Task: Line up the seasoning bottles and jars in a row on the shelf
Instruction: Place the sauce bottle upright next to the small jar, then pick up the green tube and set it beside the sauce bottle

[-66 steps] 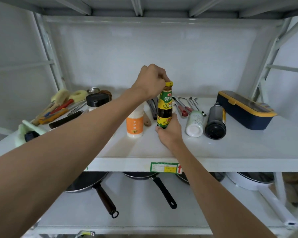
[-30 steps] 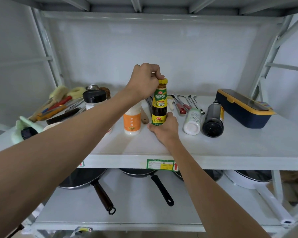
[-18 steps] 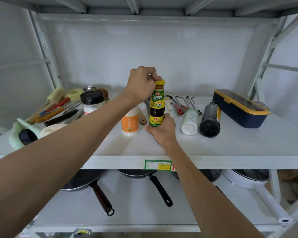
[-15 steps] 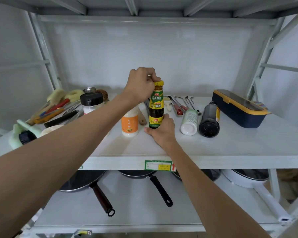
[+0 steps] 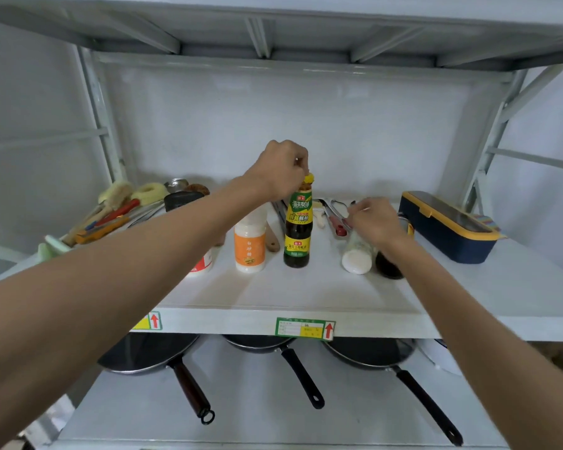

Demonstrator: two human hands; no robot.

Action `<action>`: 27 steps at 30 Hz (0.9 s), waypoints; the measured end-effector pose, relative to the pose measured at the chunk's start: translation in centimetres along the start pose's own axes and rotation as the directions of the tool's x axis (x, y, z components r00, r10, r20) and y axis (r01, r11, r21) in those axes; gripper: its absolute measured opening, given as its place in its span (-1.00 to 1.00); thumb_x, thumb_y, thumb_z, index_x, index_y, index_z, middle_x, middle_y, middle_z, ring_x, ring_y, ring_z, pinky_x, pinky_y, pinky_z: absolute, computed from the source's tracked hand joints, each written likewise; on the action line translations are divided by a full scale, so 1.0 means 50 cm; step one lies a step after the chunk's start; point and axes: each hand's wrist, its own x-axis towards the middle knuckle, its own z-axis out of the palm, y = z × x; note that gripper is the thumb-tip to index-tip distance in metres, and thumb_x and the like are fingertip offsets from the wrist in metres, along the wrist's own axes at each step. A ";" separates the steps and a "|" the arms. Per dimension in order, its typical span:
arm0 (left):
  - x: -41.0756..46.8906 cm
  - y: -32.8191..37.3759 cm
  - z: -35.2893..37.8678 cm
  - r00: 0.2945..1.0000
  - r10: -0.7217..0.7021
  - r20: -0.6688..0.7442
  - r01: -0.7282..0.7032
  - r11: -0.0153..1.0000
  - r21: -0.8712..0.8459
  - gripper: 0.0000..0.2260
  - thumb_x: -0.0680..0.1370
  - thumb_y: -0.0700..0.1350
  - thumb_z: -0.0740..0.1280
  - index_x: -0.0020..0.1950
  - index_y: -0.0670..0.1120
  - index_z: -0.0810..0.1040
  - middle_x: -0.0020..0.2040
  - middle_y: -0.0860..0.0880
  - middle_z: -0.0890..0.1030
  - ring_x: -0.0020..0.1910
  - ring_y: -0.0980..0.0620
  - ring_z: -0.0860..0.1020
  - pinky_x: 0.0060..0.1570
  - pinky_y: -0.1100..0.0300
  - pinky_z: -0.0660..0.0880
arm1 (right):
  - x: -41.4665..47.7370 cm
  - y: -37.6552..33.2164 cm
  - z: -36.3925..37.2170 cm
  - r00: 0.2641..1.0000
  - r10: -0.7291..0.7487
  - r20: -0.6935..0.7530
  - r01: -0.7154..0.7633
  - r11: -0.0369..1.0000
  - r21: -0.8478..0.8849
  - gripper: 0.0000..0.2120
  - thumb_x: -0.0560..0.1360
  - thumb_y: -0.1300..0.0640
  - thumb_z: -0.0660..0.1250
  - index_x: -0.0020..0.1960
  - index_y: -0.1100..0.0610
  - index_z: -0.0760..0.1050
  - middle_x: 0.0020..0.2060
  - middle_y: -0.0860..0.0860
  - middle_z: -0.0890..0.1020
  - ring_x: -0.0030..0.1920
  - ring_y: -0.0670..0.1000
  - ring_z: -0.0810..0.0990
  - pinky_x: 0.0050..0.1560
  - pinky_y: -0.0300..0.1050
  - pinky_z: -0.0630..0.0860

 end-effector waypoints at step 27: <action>-0.146 0.069 0.360 0.898 -0.437 0.042 0.436 0.876 -0.208 -0.52 0.45 0.25 0.26 0.09 -0.15 0.44 0.02 -0.13 0.48 0.03 -0.13 0.47 -0.11 0.08 0.35 | 0.159 0.064 0.023 0.910 0.113 0.400 0.222 0.683 -0.696 -0.64 0.52 -0.10 0.27 -0.29 0.14 0.33 -0.31 0.06 0.47 -0.35 0.01 0.44 -0.42 -0.11 0.27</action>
